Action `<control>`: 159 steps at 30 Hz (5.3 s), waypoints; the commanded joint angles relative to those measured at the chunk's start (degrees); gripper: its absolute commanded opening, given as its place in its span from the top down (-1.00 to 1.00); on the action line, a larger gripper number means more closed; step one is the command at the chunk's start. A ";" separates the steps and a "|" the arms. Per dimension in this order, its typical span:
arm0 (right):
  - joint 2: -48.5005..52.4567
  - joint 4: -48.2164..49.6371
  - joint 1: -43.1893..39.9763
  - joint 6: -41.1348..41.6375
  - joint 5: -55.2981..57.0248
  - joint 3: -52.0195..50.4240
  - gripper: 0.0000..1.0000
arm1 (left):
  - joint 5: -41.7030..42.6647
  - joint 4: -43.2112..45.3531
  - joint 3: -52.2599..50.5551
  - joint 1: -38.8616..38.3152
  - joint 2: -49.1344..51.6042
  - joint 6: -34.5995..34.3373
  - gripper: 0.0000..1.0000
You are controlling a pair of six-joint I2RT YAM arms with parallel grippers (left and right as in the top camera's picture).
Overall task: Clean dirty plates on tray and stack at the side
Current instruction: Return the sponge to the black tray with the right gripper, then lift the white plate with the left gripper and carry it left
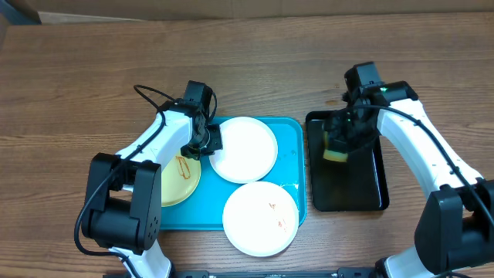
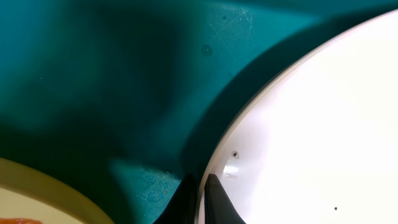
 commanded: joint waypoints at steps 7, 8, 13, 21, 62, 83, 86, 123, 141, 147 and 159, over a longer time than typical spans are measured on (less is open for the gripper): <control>-1.38 7.65 -0.63 -0.11 8.31 -10.54 -0.11 | -3.58 0.44 -0.94 0.02 0.52 -2.05 0.92; -1.38 8.37 -0.61 -0.15 8.39 -11.39 -0.52 | -3.58 0.44 -0.94 0.02 0.52 -2.05 0.92; -1.38 12.31 -0.61 -0.13 8.37 -16.04 -0.75 | -3.58 0.42 -0.94 0.02 0.52 -2.05 0.86; -1.38 15.96 -0.50 -0.11 8.35 -22.23 0.82 | -3.58 0.44 -0.94 0.02 0.52 -2.03 0.92; -1.38 23.74 -0.50 -0.09 8.33 -22.32 -1.00 | -26.93 8.26 -0.79 -12.41 -30.08 8.11 0.92; -1.38 23.74 -0.50 -0.09 8.33 -22.32 -1.00 | -74.53 10.45 -0.81 -37.75 -29.97 19.61 0.92; -1.38 23.74 -0.50 -0.09 8.33 -22.32 -1.00 | -76.30 11.50 -0.81 -39.85 -29.97 22.71 0.92; -1.38 23.74 -0.50 -0.09 8.33 -22.32 -1.00 | -89.09 41.94 -0.81 -50.18 -30.03 58.12 0.92; -1.38 23.74 -0.50 -0.09 8.33 -22.32 -1.00 | -74.90 36.68 -0.81 -40.59 -30.05 33.48 0.92; -1.38 23.74 -0.50 -0.09 8.33 -22.32 -1.00 | -53.70 24.83 -0.81 -27.96 -30.05 17.51 0.91; -1.38 23.74 -0.50 -0.09 8.33 -22.32 -1.00 | -9.79 17.11 -0.81 13.77 -29.99 1.14 0.92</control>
